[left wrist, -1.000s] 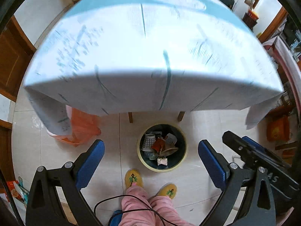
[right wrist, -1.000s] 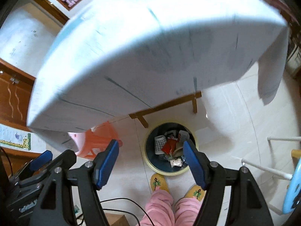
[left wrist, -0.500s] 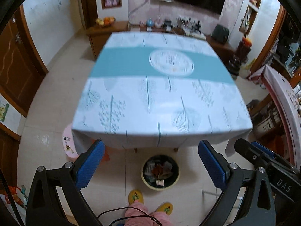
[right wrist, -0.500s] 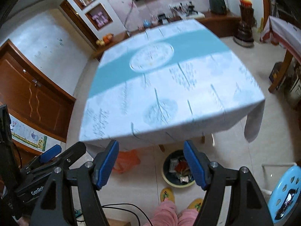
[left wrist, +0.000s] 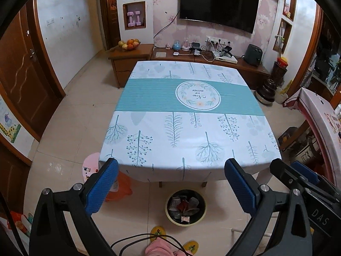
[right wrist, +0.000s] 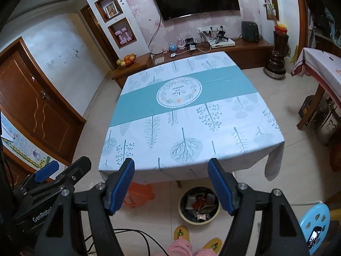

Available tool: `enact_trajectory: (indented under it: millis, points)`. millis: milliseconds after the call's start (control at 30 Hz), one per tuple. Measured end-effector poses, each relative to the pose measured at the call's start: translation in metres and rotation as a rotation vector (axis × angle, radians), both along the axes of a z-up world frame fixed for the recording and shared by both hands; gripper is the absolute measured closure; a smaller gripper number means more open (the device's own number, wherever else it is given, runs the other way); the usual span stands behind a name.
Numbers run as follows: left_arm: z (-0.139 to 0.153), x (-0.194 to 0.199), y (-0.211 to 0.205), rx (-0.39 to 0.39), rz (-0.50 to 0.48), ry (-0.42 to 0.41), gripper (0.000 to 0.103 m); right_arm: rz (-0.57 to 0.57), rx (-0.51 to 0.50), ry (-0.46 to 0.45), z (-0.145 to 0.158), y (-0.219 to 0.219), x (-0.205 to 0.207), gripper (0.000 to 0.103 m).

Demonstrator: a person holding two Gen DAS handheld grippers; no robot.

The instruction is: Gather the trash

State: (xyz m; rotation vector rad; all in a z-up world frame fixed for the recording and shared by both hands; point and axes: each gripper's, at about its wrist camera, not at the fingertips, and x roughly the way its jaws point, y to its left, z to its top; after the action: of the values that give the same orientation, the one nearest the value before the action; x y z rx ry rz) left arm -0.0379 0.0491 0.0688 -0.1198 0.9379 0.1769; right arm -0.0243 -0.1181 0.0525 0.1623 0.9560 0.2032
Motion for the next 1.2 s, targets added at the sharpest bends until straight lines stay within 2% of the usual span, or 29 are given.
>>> enact_trajectory:
  millis: [267,1200]
  points:
    - [0.004,0.000,-0.006,0.023,-0.015,-0.006,0.004,-0.010,-0.014,-0.041,0.012,0.002,-0.006,0.031]
    - [-0.004,0.007,-0.009,0.025,-0.026,0.028,0.004,-0.035,-0.031,-0.016,0.008,0.000,-0.001,0.031]
